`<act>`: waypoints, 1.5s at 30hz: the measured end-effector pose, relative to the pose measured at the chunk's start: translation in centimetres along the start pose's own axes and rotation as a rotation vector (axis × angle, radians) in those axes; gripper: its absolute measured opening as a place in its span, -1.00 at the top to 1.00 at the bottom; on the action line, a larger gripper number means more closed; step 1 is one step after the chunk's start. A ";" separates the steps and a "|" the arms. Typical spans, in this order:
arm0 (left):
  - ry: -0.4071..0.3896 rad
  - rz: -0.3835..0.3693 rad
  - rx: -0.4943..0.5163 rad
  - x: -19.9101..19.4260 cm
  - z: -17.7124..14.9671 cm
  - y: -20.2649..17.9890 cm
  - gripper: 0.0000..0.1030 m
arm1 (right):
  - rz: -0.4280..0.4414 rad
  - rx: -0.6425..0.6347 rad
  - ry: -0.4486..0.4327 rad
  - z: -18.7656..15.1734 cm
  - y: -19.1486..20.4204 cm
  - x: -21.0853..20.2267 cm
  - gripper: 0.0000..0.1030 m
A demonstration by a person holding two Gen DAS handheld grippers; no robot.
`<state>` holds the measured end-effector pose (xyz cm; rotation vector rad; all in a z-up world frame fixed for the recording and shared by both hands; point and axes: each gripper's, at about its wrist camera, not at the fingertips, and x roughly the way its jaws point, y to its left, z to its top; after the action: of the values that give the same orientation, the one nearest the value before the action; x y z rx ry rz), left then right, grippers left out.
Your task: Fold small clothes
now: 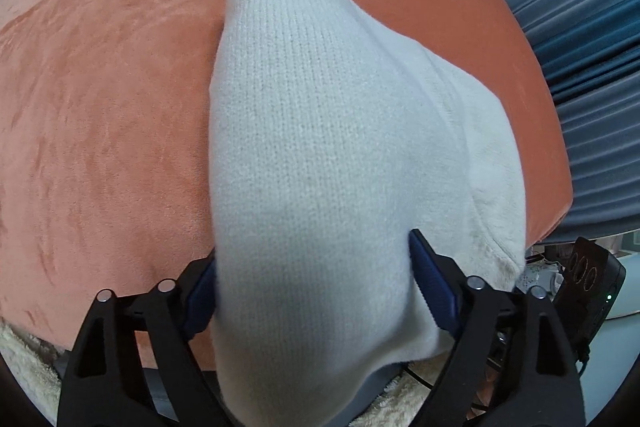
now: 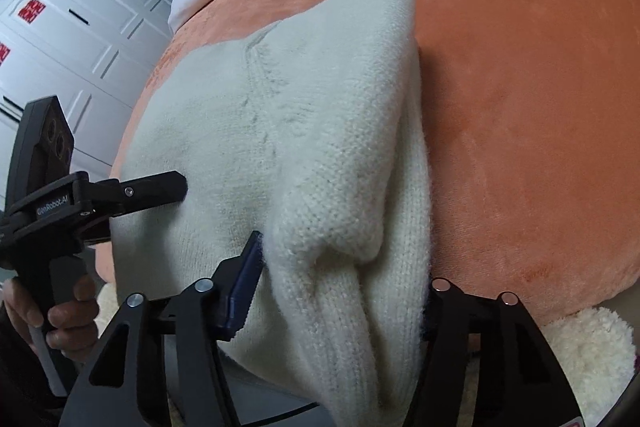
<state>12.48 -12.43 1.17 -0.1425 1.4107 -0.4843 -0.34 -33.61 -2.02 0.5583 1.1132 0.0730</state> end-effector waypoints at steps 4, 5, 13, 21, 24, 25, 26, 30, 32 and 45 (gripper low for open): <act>-0.003 -0.015 -0.014 0.0 -0.4 1.2 -0.68 | -0.058 -0.026 0.018 0.3 0.9 -0.1 -0.07; -0.009 -0.018 -0.032 0.2 -0.4 1.4 -0.74 | -0.064 -0.028 0.022 0.4 1.1 0.1 -0.08; 0.017 -0.069 -0.099 2.2 -0.2 2.3 -0.91 | -0.076 0.003 0.039 0.6 0.9 0.8 -0.16; 0.012 -0.091 -0.011 -2.0 -0.1 0.1 -0.24 | -0.084 -0.012 -0.038 0.9 2.3 -1.8 0.34; 0.011 -0.120 0.041 -4.2 -0.9 -1.4 -0.19 | -0.075 -0.014 -0.082 0.6 3.3 -4.1 0.40; 0.008 -0.129 0.065 -5.0 -1.3 -1.9 -0.18 | -0.077 -0.023 -0.096 0.2 3.7 -5.0 0.41; 0.000 -0.142 0.088 -5.8 -1.8 -2.4 -0.16 | -0.079 -0.028 -0.108 -0.1 3.9 -5.9 0.42; -0.029 -0.179 0.171 -8.2 -2.9 -4.6 -0.14 | -0.074 -0.013 -0.152 -1.6 4.4 -9.4 0.45; -0.043 -0.193 0.202 -9.1 -3.3 -5.4 -0.12 | -0.081 -0.006 -0.167 -2.4 4.8 -10.6 0.46; -0.071 -0.182 0.170 -8.1 -3.0 -1.3 -0.13 | -0.113 -0.085 -0.187 -2.0 6.4 -11.0 0.50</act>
<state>8.59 -9.77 8.55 -0.1497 1.2871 -0.7404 -5.74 -30.93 9.39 0.4162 0.9531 -0.0298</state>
